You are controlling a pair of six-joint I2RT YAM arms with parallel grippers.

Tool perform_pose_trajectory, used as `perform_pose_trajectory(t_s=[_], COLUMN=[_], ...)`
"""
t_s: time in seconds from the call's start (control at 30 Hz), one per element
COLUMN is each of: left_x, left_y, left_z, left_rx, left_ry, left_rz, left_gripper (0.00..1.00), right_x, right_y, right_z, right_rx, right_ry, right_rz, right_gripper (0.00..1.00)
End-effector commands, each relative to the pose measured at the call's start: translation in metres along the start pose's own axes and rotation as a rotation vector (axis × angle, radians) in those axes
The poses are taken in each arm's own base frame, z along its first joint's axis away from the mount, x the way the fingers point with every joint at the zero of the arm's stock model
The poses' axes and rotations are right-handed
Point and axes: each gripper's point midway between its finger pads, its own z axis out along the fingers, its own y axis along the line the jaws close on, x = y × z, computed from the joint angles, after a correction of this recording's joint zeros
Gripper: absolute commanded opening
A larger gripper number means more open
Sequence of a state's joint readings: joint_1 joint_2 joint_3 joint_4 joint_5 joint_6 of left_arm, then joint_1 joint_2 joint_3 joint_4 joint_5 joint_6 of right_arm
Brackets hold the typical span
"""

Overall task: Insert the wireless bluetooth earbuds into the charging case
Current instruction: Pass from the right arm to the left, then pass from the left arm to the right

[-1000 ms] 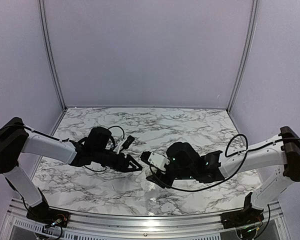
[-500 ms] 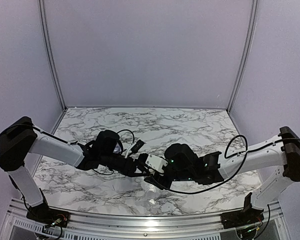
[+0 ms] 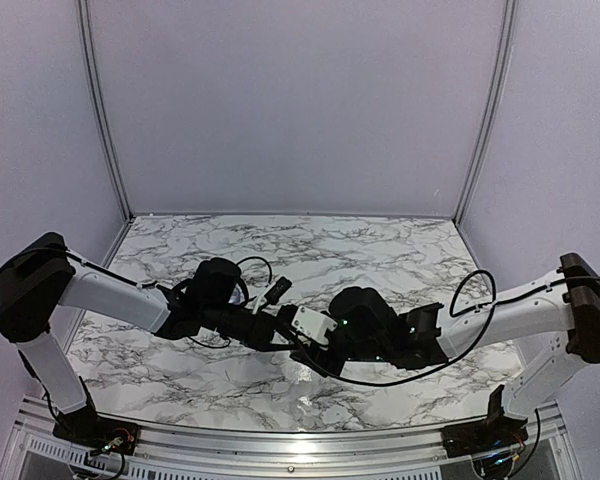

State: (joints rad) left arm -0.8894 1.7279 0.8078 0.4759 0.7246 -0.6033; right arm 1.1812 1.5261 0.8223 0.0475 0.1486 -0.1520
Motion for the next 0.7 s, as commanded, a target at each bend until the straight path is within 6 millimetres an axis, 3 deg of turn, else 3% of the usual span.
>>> perform_pose_trajectory(t_s=[0.0,0.1,0.23,0.4,0.67], left_x=[-0.012,-0.016,-0.021,-0.017,-0.013], left_y=[-0.016,-0.021,-0.028,-0.034,-0.067], left_z=[-0.002,-0.006,-0.015,-0.03,-0.064], left_rx=[0.04,0.038,0.034,0.017,0.022], left_ry=[-0.024,-0.045,-0.074,-0.107,-0.195], left_rz=[0.06,0.09,0.143,0.247,0.485], left_gripper=[0.16,0.13,0.11,0.11,0.12], right_x=[-0.033,-0.038,-0.047,-0.059,-0.072], right_y=[-0.008,-0.003,0.001,0.012,0.013], right_z=[-0.014,-0.024,-0.041,-0.066,-0.113], right_rx=[0.034,-0.006,-0.048,-0.208,-0.481], right_ry=[-0.089,-0.121,-0.19,-0.278,-0.438], right_rz=[0.025,0.035,0.066,0.129,0.22], right_gripper=[0.51,0.68,0.97,0.99,0.93])
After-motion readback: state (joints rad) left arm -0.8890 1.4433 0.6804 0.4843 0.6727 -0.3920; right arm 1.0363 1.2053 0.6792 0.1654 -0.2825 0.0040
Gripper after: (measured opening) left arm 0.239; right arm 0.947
